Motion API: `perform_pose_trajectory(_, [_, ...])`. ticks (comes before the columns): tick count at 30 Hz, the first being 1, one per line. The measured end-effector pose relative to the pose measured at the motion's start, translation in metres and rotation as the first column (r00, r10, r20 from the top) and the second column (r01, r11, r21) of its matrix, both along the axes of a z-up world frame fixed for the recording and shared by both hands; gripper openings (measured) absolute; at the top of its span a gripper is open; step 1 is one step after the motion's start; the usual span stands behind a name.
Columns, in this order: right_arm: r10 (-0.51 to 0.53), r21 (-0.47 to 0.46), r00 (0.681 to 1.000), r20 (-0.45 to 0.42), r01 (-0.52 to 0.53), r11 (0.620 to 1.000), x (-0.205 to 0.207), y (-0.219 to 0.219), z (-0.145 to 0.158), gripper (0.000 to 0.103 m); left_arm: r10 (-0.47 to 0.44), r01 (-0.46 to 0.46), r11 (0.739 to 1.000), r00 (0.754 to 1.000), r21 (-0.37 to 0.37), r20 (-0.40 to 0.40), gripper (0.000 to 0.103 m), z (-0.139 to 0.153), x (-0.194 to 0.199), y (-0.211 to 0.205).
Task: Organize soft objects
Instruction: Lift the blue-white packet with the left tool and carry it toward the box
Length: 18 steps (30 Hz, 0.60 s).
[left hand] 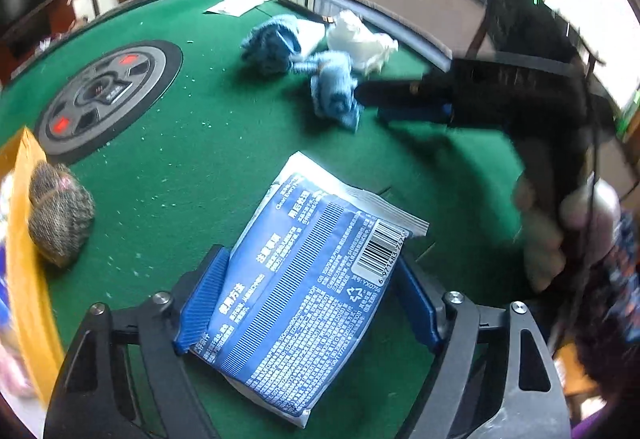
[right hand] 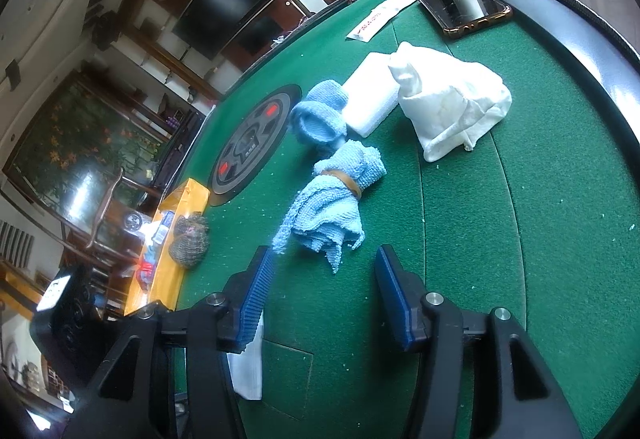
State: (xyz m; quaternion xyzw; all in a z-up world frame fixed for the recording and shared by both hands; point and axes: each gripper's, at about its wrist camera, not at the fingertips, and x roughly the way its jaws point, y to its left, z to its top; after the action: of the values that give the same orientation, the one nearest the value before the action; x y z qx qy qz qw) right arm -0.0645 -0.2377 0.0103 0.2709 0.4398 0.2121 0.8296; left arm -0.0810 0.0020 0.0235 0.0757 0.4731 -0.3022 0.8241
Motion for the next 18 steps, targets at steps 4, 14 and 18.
perform_pose_trajectory(4, [0.0,0.001,1.0,0.001,0.0,1.0,0.0,0.0,0.0,0.049,0.043,-0.044,0.992,0.999,-0.119,-0.011,0.078,0.015,-0.007,0.021])
perform_pose_trajectory(14, [0.012,0.005,1.0,0.021,-0.013,1.0,0.002,0.002,0.0,0.057,0.126,-0.12,0.935,0.992,-0.332,-0.005,0.075,0.047,-0.031,0.075])
perform_pose_trajectory(18, [0.025,0.025,0.999,0.024,-0.025,0.999,0.004,0.002,-0.001,0.063,0.16,-0.141,0.908,0.987,-0.394,0.016,0.074,0.059,-0.042,0.103])
